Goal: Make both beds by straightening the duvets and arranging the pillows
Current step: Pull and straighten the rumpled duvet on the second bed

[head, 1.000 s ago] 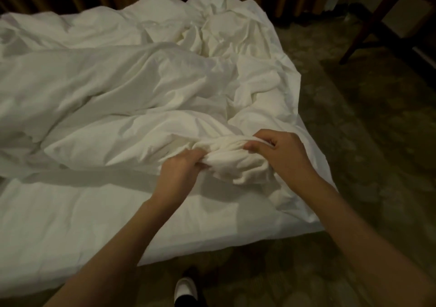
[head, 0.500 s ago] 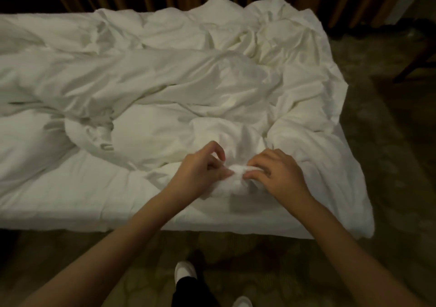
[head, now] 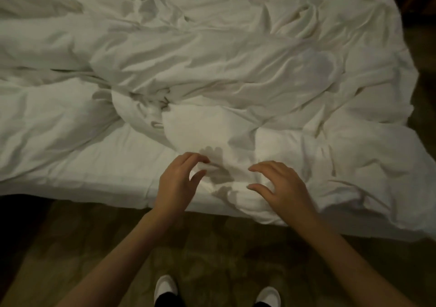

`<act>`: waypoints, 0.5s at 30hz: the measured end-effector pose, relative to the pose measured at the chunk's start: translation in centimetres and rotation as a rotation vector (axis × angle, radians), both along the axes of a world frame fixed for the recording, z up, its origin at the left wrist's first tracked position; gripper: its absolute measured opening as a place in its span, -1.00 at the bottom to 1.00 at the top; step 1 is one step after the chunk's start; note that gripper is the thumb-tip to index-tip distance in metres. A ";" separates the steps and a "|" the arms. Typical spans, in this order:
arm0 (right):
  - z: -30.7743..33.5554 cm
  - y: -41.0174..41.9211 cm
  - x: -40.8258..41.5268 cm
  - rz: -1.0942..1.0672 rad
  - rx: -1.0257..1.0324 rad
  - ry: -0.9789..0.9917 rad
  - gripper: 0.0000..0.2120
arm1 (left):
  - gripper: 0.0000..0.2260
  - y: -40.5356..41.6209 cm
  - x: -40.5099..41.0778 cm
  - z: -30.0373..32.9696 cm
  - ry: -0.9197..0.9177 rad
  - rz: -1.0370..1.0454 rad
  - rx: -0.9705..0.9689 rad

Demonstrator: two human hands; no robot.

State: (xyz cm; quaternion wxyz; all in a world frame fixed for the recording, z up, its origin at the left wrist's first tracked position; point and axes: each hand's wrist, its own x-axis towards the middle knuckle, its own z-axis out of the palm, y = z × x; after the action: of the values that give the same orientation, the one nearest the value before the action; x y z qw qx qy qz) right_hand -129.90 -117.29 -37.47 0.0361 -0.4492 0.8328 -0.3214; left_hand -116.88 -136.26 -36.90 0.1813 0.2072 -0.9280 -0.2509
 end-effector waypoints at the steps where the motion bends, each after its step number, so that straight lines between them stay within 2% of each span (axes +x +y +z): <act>1: -0.2 -1.3 0.7 -0.003 -0.004 0.007 -0.65 | -0.80 -1.0 0.3 -0.3 0.003 -0.015 0.009; 5: -1.3 -6.0 2.9 -0.077 -0.014 -0.048 -0.55 | -0.78 -5.4 1.9 -1.3 0.018 -0.061 0.037; 10: -3.3 -10.6 3.3 -0.178 0.191 -0.081 -0.30 | -0.72 -9.9 1.9 -2.2 0.058 -0.201 0.077; 15: -4.6 -11.3 0.8 -0.237 0.322 0.091 -0.15 | -0.57 -11.9 -2.0 -3.3 -0.008 -0.403 0.042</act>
State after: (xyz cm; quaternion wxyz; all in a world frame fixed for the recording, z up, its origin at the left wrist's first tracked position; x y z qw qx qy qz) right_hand -129.15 -128.55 -42.03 0.0315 -0.3505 0.9213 -0.1656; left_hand -118.83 -148.17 -40.23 0.1193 0.0219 -0.9460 -0.3007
